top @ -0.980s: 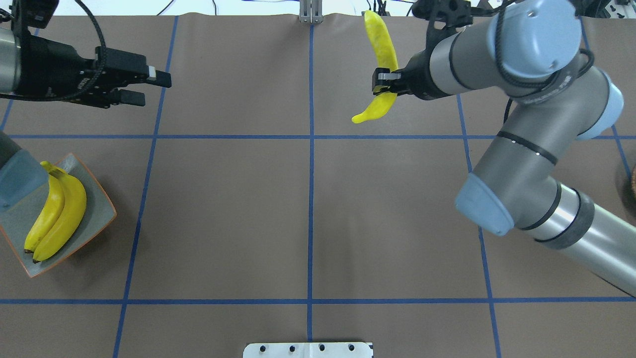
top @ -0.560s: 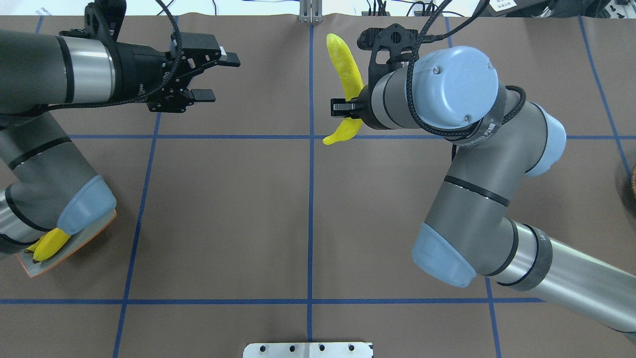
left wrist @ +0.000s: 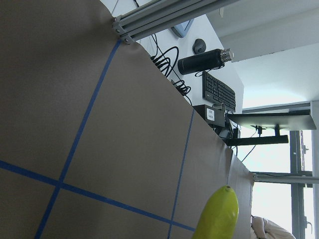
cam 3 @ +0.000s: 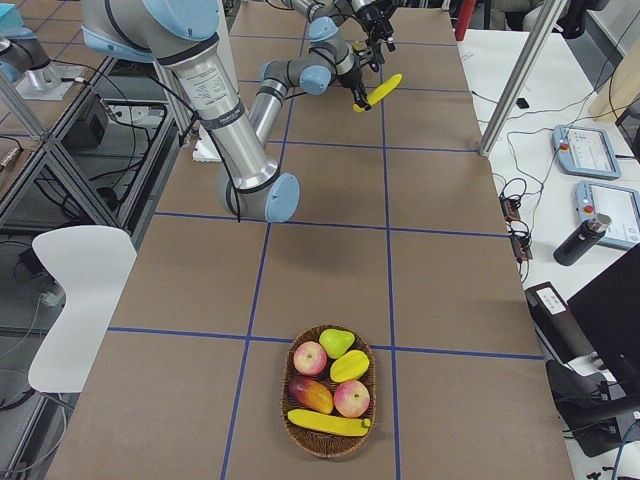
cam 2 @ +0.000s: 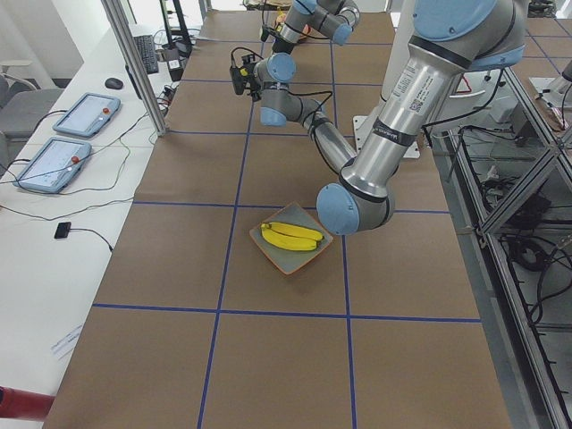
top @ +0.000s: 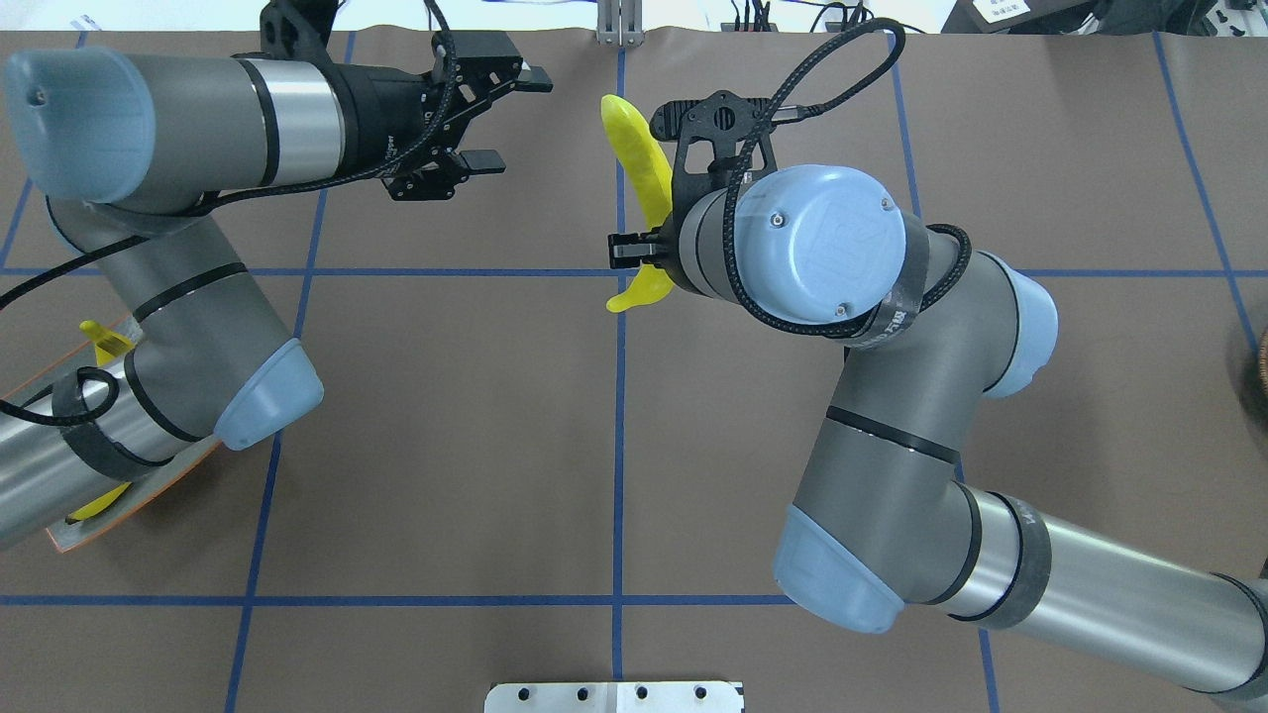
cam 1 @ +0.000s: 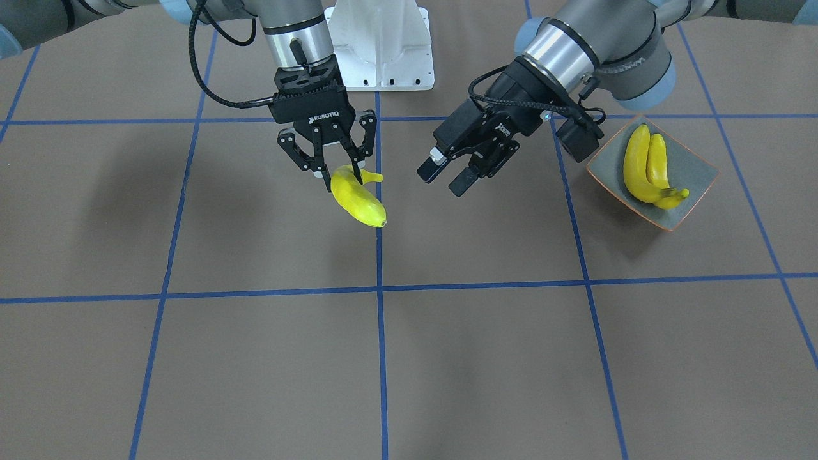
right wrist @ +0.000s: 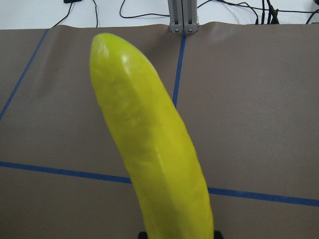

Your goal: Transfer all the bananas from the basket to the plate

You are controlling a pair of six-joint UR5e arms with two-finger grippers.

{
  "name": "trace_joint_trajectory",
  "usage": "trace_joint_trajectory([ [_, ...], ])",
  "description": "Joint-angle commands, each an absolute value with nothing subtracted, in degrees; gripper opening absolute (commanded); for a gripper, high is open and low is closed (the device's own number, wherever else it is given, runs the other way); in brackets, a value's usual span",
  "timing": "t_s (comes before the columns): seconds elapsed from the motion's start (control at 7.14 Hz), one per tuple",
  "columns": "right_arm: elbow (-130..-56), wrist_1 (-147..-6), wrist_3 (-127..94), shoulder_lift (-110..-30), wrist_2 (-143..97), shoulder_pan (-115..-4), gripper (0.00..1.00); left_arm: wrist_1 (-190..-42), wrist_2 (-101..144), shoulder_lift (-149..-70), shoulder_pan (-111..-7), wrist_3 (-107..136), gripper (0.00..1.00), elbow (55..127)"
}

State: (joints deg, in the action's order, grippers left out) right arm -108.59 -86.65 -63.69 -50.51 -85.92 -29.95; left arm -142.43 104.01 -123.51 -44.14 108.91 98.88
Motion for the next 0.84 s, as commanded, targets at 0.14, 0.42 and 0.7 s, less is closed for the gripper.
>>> trace_joint_trajectory([
  [0.14, -107.4, -86.7, -63.6, -48.9, -83.2, -28.4, 0.0, -142.5, 103.5, -125.7, -43.3, 109.1, 1.0, 95.1],
  [0.42, -107.3, -86.7, -63.6, -48.9, -81.4, -27.3, 0.0, -142.6, 103.4, -125.8, -42.1, 109.1, 1.0, 95.0],
  [0.7, -107.3, -86.6, -63.6, -48.9, -80.5, -27.0, 0.0, -142.6, 102.4, -126.3, -41.1, 109.1, 0.94, 95.0],
])
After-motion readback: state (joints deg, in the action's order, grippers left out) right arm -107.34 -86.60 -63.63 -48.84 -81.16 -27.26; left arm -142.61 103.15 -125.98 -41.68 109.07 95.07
